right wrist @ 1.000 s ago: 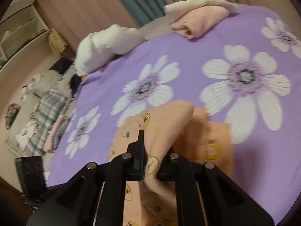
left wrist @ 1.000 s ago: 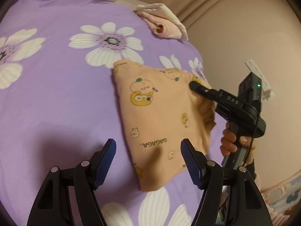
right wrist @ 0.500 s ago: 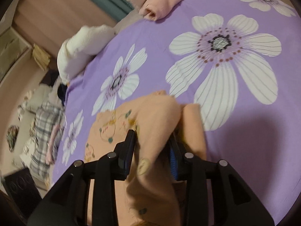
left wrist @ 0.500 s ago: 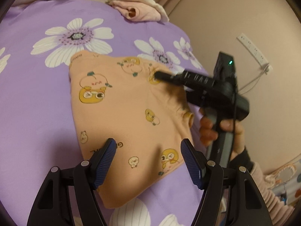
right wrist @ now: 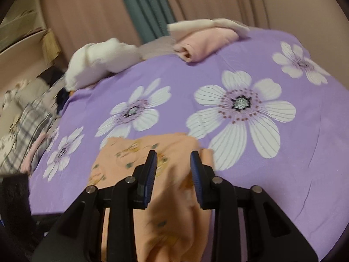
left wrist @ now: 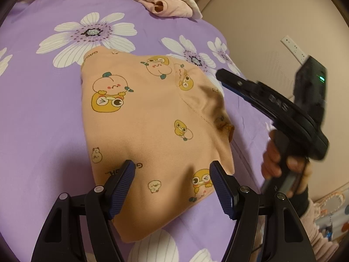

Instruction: Fold small clothes

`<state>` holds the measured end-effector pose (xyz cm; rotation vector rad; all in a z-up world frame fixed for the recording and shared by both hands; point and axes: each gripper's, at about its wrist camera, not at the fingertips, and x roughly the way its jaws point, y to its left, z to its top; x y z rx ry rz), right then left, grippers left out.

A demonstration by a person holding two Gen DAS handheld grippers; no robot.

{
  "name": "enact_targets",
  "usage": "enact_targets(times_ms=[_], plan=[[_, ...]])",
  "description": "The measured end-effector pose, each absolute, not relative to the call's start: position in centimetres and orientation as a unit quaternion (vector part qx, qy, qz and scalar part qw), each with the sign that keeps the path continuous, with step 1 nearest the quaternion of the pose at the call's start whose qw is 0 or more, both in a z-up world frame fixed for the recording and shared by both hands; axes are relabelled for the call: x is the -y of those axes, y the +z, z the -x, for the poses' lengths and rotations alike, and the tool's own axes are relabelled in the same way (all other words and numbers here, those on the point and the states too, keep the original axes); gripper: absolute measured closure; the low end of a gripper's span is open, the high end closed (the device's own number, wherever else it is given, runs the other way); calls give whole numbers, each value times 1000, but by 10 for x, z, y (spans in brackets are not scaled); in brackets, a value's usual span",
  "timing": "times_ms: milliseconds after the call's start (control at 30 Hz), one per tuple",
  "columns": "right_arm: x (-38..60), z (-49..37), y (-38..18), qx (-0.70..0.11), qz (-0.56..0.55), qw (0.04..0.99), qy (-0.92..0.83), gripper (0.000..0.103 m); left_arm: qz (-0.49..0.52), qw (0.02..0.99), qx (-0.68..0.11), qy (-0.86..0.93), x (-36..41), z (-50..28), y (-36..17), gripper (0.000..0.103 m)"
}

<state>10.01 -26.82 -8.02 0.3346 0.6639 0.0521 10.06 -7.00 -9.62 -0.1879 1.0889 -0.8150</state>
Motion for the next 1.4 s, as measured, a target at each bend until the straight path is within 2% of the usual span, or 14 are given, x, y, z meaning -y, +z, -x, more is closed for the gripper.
enact_targets(times_ms=[200, 367, 633, 733, 900, 967, 1033, 1100, 1267, 1400], plan=[[259, -88, -94, -353, -163, 920, 43, 77, 88, 773, -505, -375, 69, -100, -97, 34], [269, -93, -129, -421, -171, 891, 9, 78, 83, 776, -504, -371, 71, -98, -94, 34], [269, -65, -108, -372, -166, 913, 9, 75, 98, 800, -459, -374, 61, -111, -63, 34], [264, -55, -93, -338, -170, 925, 35, 75, 116, 805, -454, -364, 58, -128, -60, 34], [245, -49, -88, -328, -156, 929, 74, 76, 140, 813, -450, -342, 59, -155, -64, 34], [238, -48, -92, -333, -154, 926, 85, 78, 134, 820, -450, -328, 63, -167, -67, 37], [232, -49, -99, -344, -153, 922, 88, 78, 130, 822, -454, -317, 66, -177, -73, 49], [226, -48, -108, -355, -152, 918, 93, 78, 124, 824, -460, -307, 69, -184, -79, 54], [221, -48, -122, -371, -145, 912, 96, 79, 110, 816, -491, -286, 81, -201, -103, 54], [227, -51, -133, -388, -162, 902, 98, 83, 104, 816, -494, -282, 84, -203, -112, 54]])
